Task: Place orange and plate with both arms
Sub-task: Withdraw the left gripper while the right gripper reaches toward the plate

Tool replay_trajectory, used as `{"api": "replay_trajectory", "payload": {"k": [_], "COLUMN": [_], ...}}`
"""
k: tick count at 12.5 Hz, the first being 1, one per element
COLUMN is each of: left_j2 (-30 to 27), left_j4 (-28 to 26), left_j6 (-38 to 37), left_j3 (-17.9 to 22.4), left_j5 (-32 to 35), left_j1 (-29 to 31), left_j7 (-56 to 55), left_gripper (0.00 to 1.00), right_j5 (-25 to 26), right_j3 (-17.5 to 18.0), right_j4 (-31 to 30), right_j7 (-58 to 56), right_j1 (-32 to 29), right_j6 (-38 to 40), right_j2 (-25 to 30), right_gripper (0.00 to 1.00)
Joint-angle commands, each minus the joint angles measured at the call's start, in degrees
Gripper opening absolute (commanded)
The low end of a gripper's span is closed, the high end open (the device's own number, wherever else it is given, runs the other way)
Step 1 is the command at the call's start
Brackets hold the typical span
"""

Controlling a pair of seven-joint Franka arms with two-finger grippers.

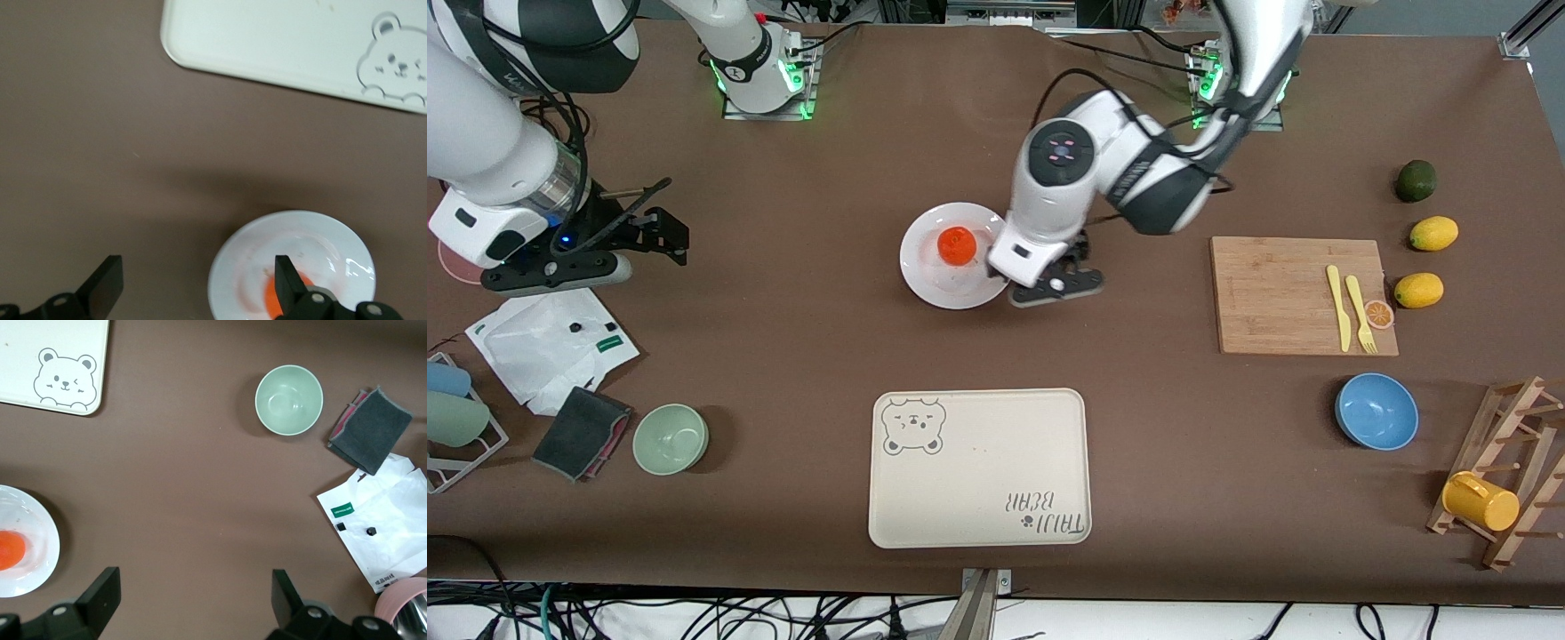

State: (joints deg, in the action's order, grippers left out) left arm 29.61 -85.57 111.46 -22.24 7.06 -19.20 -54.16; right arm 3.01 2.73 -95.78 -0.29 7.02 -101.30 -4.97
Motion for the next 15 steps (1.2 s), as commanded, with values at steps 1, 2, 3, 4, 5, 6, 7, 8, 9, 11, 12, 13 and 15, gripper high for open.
{"api": "replay_trajectory", "payload": {"k": [1,2,3,4,5,6,7,8,9,11,12,13,15], "left_j2": [-3.8,-5.2,-6.7,-8.0,-10.1,-11.7,-13.1,-15.7,-18.3,-23.3,-25.4,-27.6,-29.3], "left_j4": [-1.4,-1.4,-1.4,-1.3,-1.4,-1.3,-1.3,-1.7,-1.9,-2.5,-4.6,-6.7,-7.9], "left_j6": [-2.9,-3.6,-4.8,-7.1,-9.3,-11.2,-12.4,-12.7,-14.2,-15.3,-16.5,-16.5,-16.4], "left_j3": [-0.6,-0.6,-0.7,-0.7,-0.5,-0.6,-0.8,1.3,7.1,16.2,17.1,18.4,18.5], "left_j5": [1.6,1.6,1.6,1.5,1.6,1.5,0.7,-0.7,-2.7,-10.8,-10.5,-9.7,-6.0], "left_j1": [7.4,9.9,12.5,14.4,15.8,17.8,20.0,20.1,18.2,15.9,15.9,16.3,17.1], "left_j7": [11.0,15.9,20.7,25.1,28.5,31.1,33.0,34.1,35.1,39.2,41.3,45.8,50.5], "left_gripper": [1.0,1.0,1.0,1.0,1.0,1.0,1.0,1.0,1.0,1.0,1.0,1.0,1.0], "right_j5": [0.8,0.8,1.1,1.6,2.4,3.6,4.4,4.6,4.6,4.8,4.7,4.6,2.5], "right_j3": [-0.3,-0.4,-0.4,-0.4,-0.4,-0.2,-0.1,-0.1,0.0,-0.1,0.0,0.0,0.0], "right_j4": [1.2,1.2,1.5,1.5,1.5,1.5,1.5,1.5,1.4,1.4,0.8,0.8,0.6], "right_j7": [-0.1,-0.1,-0.5,-0.4,-0.4,-0.4,-0.4,-0.4,-0.5,-1.1,-1.2,-1.3,-4.8], "right_j1": [-0.4,-0.6,-0.7,-0.5,-0.3,0.2,1.1,1.7,2.2,3.8,4.0,4.2,4.1], "right_j6": [0.6,0.2,0.3,0.3,0.4,0.8,1.0,1.0,1.0,0.6,0.6,1.0,0.1], "right_j2": [-0.4,-0.8,-1.2,-1.4,-1.5,-1.6,-1.6,-1.7,-1.8,-1.8,-1.8,-1.8,-2.0], "right_gripper": [1.0,1.0,1.0,1.0,1.0,1.0,1.0,1.0,1.0,1.0,1.0,1.0,1.0]}}
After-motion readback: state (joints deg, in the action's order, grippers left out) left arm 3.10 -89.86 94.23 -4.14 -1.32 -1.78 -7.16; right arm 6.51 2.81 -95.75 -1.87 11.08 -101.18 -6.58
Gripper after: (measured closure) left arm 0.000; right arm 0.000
